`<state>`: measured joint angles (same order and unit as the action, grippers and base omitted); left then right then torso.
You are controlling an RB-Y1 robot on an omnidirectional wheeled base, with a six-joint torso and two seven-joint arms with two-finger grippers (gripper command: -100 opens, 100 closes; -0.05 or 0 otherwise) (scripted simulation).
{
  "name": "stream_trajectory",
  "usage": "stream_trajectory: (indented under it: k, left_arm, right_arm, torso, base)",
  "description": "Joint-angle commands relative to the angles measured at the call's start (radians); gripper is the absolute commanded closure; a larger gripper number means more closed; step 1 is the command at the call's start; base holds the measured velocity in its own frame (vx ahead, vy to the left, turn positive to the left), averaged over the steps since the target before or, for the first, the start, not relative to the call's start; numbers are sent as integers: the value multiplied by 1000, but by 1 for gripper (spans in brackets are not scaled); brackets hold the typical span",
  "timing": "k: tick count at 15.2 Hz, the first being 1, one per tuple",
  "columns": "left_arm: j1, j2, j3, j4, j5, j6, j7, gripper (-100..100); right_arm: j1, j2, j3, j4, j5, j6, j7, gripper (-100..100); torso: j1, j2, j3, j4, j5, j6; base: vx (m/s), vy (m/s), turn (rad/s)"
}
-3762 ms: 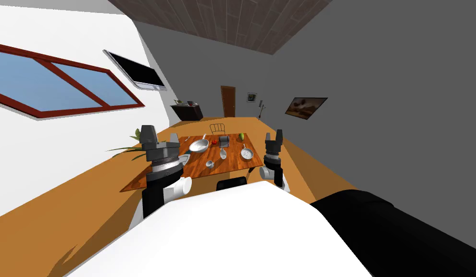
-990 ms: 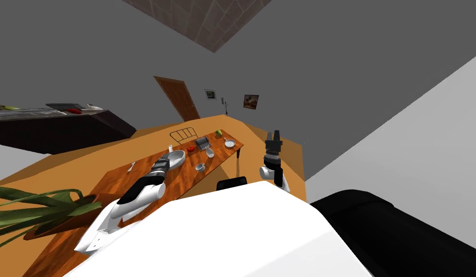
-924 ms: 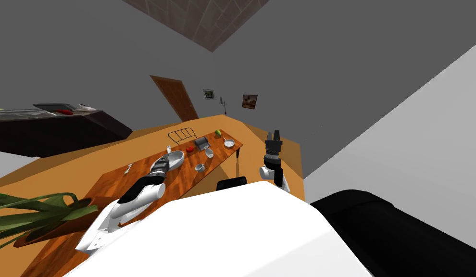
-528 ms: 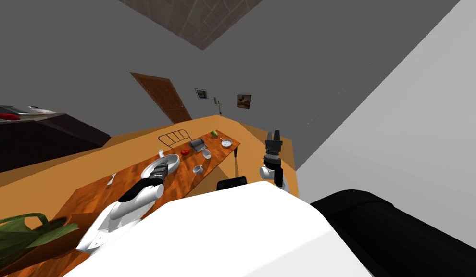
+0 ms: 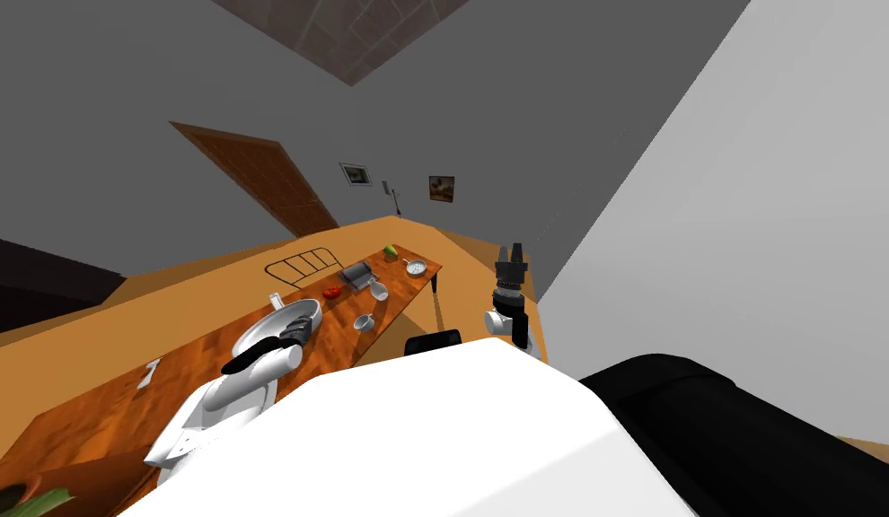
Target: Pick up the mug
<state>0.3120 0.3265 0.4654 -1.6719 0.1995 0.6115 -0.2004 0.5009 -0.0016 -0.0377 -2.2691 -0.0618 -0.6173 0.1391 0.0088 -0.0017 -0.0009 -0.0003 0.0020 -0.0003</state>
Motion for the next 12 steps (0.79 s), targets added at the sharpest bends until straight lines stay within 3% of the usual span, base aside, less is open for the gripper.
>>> stream_trajectory:
  k: [1, 3, 4, 7, 8, 9, 11, 12]
  left_arm:
    - [-18, -8, 13, 50, 8, 50, -11, -100]
    - [-18, -8, 13, 64, 8, 52, -11, -100]
    - [-34, -12, 25, 93, 17, 99, -19, -100]
    - [-51, -16, 36, 153, 26, 145, -27, -100]
    - [-51, -16, 36, 153, 26, 145, -27, -100]
    - [-67, -21, 45, 180, 34, 189, -35, -100]
    - [-67, -21, 45, 197, 34, 189, -35, -100]
    - [-84, -26, 54, 225, 42, 231, -43, -100]
  right_arm:
    - [0, 0, 0, 0, 0, 0, 0, 0]
    - [0, 0, 0, 0, 0, 0, 0, 0]
    - [0, 0, 0, 0, 0, 0, 0, 0]
    - [0, 0, 0, 0, 0, 0, 0, 0]
    - [0, 0, 0, 0, 0, 0, 0, 0]
    - [0, 0, 0, 0, 0, 0, 0, 0]
    - [0, 0, 0, 0, 0, 0, 0, 0]
    - [0, 0, 0, 0, 0, 0, 0, 0]
  torso:
    - [0, 0, 0, 0, 0, 0]
    - [0, 0, 0, 0, 0, 1]
    - [-1, -1, -1, 0, 0, 0]
    - [0, -1, -1, 0, 0, 1]
    - [1, -1, -1, 0, 0, 1]
    - [0, -1, -1, 0, 0, 0]
    - [0, -2, -1, 0, 0, 1]
    - [0, -2, -1, 0, 0, 0]
  base:
    - [-29, 46, -182]
    - [-22, 43, -173]
    - [-26, 44, -234]
    - [-24, 58, -266]
    - [-22, 48, -95]
    - [-22, 49, -207]
    - [-21, 43, -147]
    - [-15, 36, -143]
